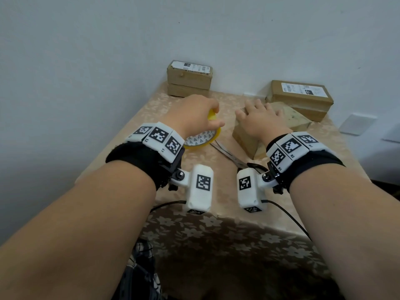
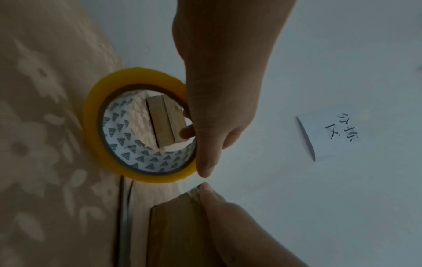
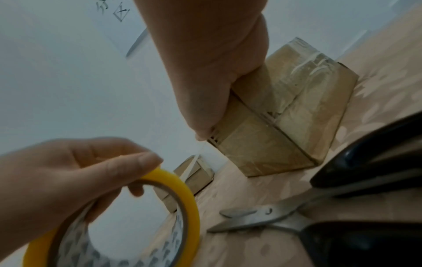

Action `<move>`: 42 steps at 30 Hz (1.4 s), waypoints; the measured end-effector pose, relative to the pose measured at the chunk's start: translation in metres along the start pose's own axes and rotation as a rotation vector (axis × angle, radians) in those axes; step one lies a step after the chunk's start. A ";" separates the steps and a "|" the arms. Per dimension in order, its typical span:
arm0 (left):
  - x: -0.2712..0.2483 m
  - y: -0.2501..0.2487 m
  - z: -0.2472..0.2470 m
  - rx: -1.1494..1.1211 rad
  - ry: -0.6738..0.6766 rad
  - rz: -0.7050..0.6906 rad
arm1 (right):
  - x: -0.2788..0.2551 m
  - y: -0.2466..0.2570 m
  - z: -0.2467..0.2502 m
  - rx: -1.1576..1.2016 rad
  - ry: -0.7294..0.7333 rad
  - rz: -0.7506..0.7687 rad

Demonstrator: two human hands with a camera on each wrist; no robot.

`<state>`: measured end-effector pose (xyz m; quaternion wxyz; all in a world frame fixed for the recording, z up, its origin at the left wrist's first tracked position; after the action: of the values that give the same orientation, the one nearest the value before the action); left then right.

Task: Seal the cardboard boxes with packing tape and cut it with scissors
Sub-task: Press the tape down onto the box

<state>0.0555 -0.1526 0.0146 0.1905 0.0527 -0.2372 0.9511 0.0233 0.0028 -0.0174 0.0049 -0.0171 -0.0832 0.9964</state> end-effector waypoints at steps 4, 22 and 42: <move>0.002 -0.004 -0.007 0.043 -0.024 -0.012 | -0.001 0.007 0.000 -0.078 -0.028 -0.025; 0.002 0.003 -0.011 -0.094 -0.058 -0.014 | 0.010 0.013 -0.004 -0.108 -0.154 -0.030; 0.003 0.000 -0.013 -0.112 -0.051 -0.003 | -0.028 0.002 0.014 0.031 -0.496 -0.011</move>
<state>0.0531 -0.1455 0.0041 0.1886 0.0667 -0.2946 0.9344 0.0508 -0.0014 -0.0026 -0.0101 0.2285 -0.0664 0.9712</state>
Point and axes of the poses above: each hand's wrist, its own x-axis towards the middle knuckle, its own z-axis out of the back of the hand, y = z × x, the point moved 7 cm from there along x, towards the middle knuckle, and after that the axes turned 14 degrees about -x, right-handed, at the moved point
